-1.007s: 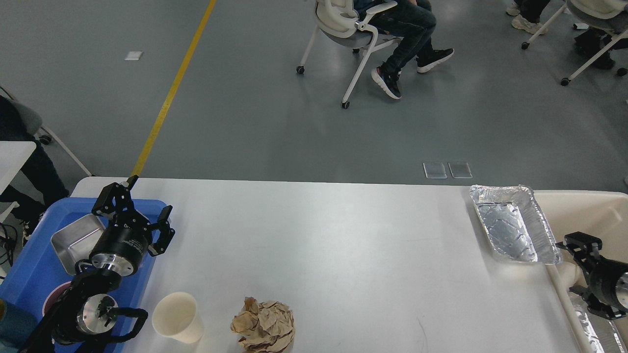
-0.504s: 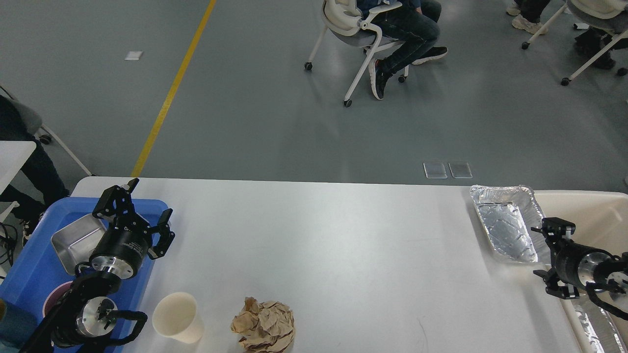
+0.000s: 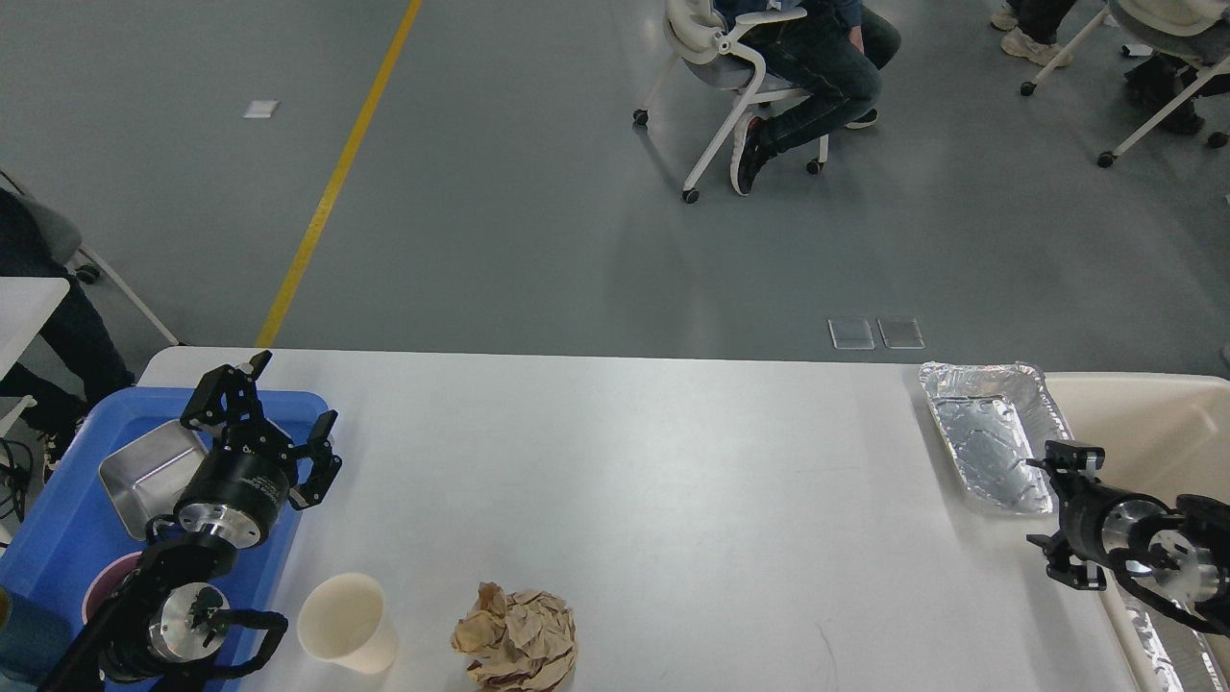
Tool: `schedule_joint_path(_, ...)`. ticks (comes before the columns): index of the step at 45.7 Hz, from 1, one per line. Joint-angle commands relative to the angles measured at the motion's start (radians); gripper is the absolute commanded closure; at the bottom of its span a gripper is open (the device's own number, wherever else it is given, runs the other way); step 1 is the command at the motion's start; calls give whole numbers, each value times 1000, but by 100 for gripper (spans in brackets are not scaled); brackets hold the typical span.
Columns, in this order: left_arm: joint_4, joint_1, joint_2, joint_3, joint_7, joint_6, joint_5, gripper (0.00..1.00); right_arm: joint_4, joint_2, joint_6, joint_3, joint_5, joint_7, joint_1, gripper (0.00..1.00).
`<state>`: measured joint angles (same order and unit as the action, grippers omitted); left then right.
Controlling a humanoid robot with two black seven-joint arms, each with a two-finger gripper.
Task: Tidy desktop
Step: 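Lower the right gripper to the foil tray's edge nearest the robot and grasp, then lift the foil tray with the right gripper and carry it to table center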
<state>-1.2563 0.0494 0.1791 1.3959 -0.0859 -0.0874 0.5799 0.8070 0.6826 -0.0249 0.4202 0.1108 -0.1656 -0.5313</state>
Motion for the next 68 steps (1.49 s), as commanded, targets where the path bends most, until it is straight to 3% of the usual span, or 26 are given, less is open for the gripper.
schedule_joint_path(1,0,0,2,0,0,0,0,3,-51,-32,9,-1,9,3,-1,31)
schedule_joint_path(7,0,0,5,0,0,0,0,3,-100,-57,31,0,9,3,-6,47)
schedule_joint_path(15,0,0,5,0,0,0,0,3,-121,-74,49,-1,12,3,-9,56)
schedule_joint_path(25,0,-2,6,2,0,0,0,3,-149,-91,66,-55,18,11,-15,100)
schedule_joint_path(44,0,-6,10,3,0,0,0,3,-126,-71,111,-120,15,20,-59,100)
schedule_joint_path(54,0,-5,10,3,0,0,0,3,76,176,215,-130,35,47,-114,100)
schedule_joint_path(68,0,-2,8,2,0,0,0,3,458,524,247,-127,242,47,-202,100)
